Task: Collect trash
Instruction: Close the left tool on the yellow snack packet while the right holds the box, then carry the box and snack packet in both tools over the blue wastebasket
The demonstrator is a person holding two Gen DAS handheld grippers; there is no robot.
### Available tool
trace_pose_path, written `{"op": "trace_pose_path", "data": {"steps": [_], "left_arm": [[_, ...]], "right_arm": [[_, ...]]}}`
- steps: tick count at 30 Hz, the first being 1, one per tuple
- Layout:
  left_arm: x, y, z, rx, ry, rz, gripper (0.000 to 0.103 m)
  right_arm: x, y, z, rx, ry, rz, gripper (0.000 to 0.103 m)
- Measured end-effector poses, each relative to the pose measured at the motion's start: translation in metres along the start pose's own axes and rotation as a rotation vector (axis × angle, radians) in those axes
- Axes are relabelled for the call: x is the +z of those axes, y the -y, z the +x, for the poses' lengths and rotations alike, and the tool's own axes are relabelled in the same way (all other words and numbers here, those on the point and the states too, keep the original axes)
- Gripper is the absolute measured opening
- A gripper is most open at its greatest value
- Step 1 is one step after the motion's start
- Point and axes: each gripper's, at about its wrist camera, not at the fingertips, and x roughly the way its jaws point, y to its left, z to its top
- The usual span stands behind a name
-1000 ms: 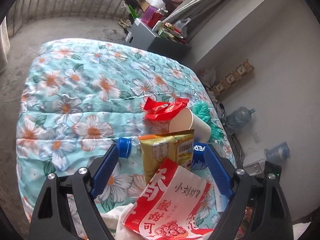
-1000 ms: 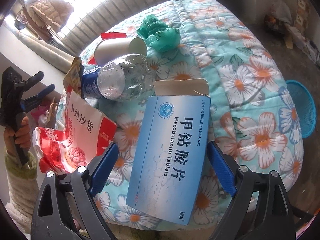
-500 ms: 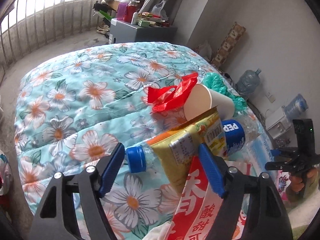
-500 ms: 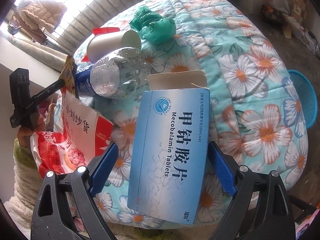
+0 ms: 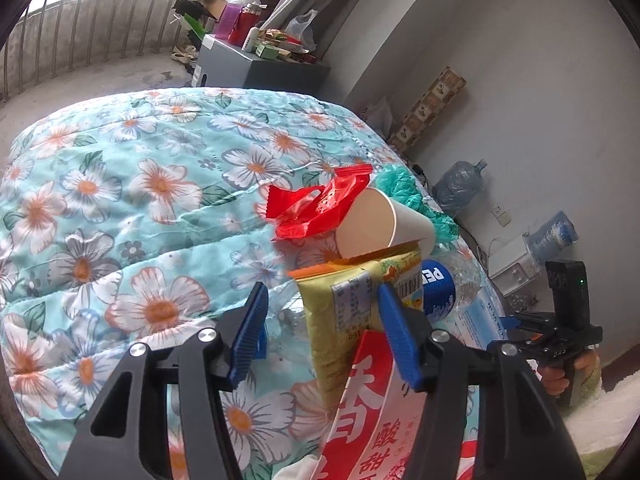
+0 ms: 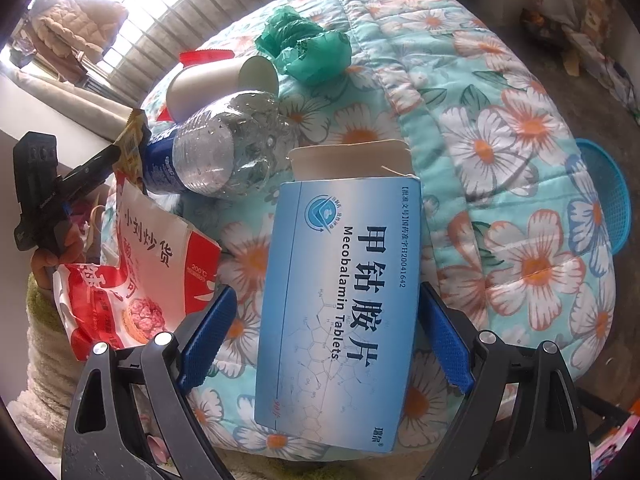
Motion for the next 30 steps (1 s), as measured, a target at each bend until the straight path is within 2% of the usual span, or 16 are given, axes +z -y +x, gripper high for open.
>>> {"op": "trace_pose_path", "data": {"steps": [2, 4, 5, 6, 13, 19, 25, 27, 30], "left_arm": [[-0.001, 0.002, 0.001, 0.003, 0.006, 0.010, 0.052], [-0.002, 0.006, 0.001, 0.008, 0.011, 0.031, 0.037], [-0.002, 0.008, -0.001, 0.012, 0.020, 0.043, 0.035], [-0.002, 0.009, -0.002, 0.008, 0.027, 0.047, 0.028], [-0.001, 0.015, -0.018, 0.000, 0.091, 0.057, 0.016], [-0.002, 0.023, -0.041, 0.022, 0.168, 0.053, 0.010], [-0.004, 0.037, -0.069, 0.074, 0.260, 0.060, 0.008], [-0.004, 0.042, -0.078, 0.094, 0.290, 0.058, 0.008], [-0.003, 0.050, -0.091, 0.139, 0.335, 0.054, 0.008]], "right_arm": [[0.000, 0.000, 0.000, 0.000, -0.001, -0.001, 0.086], [0.000, 0.000, 0.000, 0.001, 0.000, 0.000, 0.086], [0.001, 0.000, 0.000, 0.000, -0.001, -0.001, 0.086], [0.000, 0.000, 0.000, 0.000, -0.002, 0.000, 0.086], [-0.001, 0.000, 0.003, -0.014, -0.004, -0.010, 0.086], [-0.006, -0.006, 0.009, -0.043, -0.004, -0.026, 0.087], [-0.010, -0.005, 0.012, -0.042, 0.007, -0.025, 0.087], [-0.012, -0.004, 0.011, -0.041, 0.014, -0.028, 0.085], [-0.018, -0.004, 0.010, -0.048, 0.025, -0.025, 0.075]]}}
